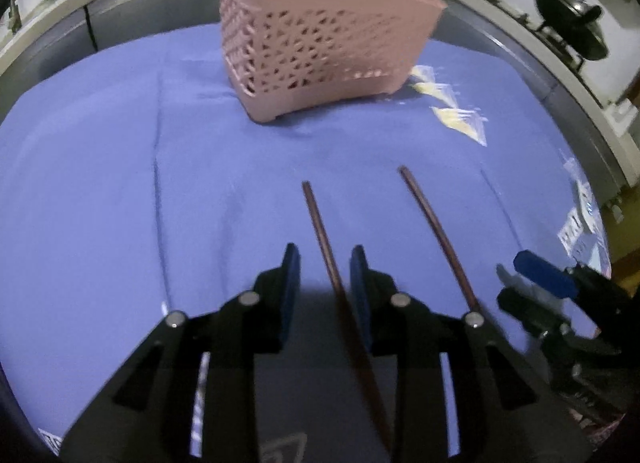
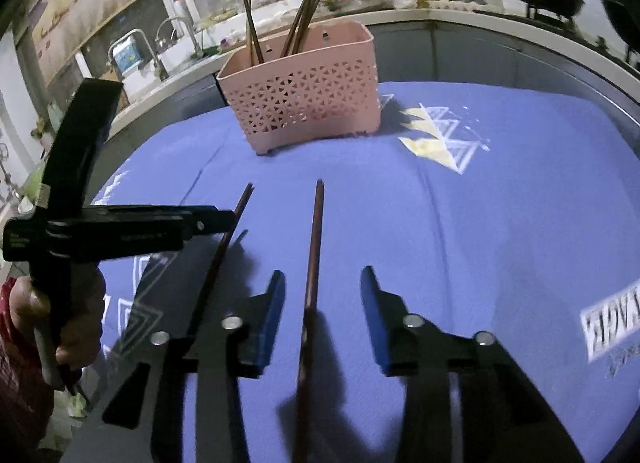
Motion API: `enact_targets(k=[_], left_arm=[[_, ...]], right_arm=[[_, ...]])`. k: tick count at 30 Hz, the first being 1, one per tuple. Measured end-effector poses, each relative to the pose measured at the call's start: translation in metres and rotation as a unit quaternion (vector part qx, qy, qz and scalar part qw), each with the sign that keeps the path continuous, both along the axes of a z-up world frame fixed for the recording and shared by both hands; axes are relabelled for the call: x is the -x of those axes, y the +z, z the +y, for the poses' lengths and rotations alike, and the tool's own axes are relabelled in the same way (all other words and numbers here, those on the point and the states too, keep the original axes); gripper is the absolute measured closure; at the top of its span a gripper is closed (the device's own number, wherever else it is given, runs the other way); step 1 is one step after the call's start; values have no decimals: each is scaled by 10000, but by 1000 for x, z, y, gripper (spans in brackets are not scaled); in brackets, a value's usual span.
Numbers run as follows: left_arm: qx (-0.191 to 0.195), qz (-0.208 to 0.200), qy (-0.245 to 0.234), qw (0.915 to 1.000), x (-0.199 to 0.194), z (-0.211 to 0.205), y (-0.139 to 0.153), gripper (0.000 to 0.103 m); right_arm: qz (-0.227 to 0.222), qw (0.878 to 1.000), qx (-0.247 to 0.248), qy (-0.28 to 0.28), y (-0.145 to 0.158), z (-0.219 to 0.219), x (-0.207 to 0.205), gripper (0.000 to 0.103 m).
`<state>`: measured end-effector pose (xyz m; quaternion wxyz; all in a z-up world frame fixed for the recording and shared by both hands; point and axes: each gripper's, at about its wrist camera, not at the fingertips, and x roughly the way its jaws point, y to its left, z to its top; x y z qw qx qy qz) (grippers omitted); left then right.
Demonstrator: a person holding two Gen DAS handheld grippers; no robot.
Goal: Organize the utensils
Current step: 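Lift the dark chopstick with the right gripper toward the pink caddy, then lower the chopstick into the pink caddy and open the right gripper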
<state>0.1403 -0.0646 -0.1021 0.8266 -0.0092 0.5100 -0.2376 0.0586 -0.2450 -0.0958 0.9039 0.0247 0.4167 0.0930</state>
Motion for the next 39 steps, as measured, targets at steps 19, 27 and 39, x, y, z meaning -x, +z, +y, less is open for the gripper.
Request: enact_targets(k=[19, 27, 39], left_arm=[[895, -695, -30, 9936, 12, 31, 80, 100], [1410, -1720, 64, 9749, 42, 59, 165, 100], [1459, -2875, 510, 9452, 4, 67, 278, 99]], right_arm=[[-235, 9959, -114, 870, 66, 20, -56, 98], [-1704, 9813, -373, 818, 152, 22, -23, 98], [-3101, 9496, -342, 312, 242, 40, -73, 98]])
